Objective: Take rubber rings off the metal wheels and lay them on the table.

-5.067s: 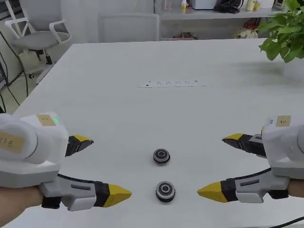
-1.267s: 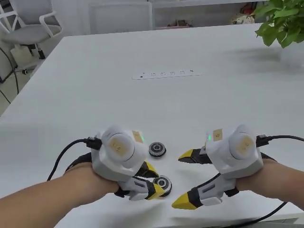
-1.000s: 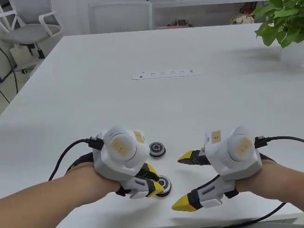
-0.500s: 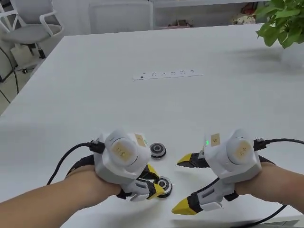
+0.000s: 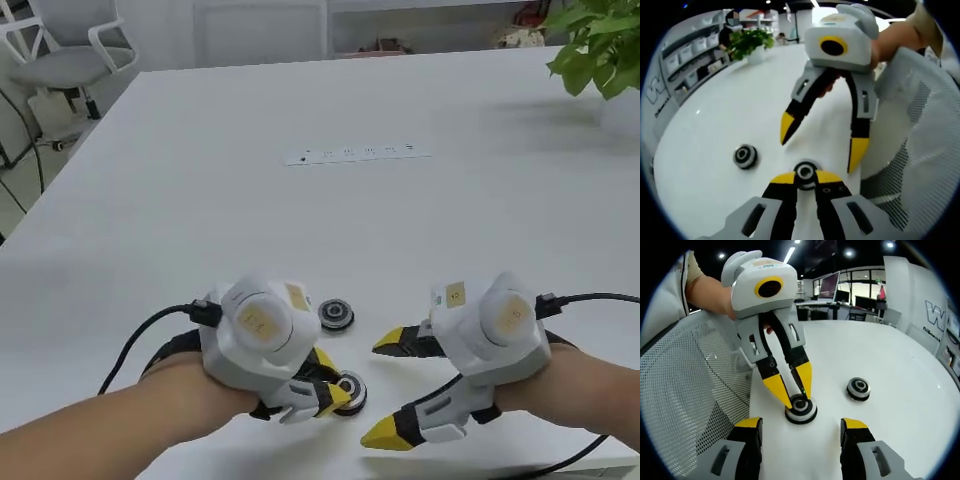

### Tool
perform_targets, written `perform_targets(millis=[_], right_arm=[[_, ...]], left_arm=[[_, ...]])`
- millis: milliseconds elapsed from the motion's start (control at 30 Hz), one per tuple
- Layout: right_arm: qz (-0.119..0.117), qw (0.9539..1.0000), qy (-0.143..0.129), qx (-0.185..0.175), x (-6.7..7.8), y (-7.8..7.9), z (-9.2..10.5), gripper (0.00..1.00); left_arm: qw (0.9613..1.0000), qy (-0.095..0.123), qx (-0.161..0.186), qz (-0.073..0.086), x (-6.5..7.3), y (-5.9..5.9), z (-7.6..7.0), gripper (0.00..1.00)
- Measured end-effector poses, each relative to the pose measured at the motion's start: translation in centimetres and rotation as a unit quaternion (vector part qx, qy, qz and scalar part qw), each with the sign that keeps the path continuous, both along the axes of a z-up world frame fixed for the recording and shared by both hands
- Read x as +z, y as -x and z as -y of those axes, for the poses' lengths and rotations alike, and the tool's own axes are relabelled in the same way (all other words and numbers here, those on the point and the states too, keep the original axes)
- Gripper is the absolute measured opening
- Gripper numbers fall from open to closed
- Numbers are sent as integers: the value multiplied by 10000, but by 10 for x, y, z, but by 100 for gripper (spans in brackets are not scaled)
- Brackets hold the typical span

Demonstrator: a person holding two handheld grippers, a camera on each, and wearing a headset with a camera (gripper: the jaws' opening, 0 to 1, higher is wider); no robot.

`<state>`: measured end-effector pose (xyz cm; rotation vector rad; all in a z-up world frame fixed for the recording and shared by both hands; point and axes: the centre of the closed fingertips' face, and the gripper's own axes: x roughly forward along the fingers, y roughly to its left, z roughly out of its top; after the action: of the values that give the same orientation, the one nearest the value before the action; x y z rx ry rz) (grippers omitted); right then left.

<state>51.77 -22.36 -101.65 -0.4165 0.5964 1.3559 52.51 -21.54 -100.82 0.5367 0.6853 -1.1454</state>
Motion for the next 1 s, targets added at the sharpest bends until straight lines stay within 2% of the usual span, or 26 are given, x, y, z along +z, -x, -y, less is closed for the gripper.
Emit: perform_targets(millis=[133, 567, 833, 1000], right_arm=[[-187, 9997, -138, -117, 0, -2, -3, 58], [-512, 9979, -320, -243, -2, -6, -12, 44], [-605, 9969, -388, -326, -3, -6, -12, 32], [-631, 9967, -404, -298, -3, -3, -13, 29]], left_arm=[[10000, -26, -5, 40, 0, 0, 0, 14], [10000, 12, 27, 80, 0, 1, 0, 14], [10000, 11, 43, 87, 0, 2, 0, 14], [9999, 7, 52, 93, 1, 2, 1, 14]])
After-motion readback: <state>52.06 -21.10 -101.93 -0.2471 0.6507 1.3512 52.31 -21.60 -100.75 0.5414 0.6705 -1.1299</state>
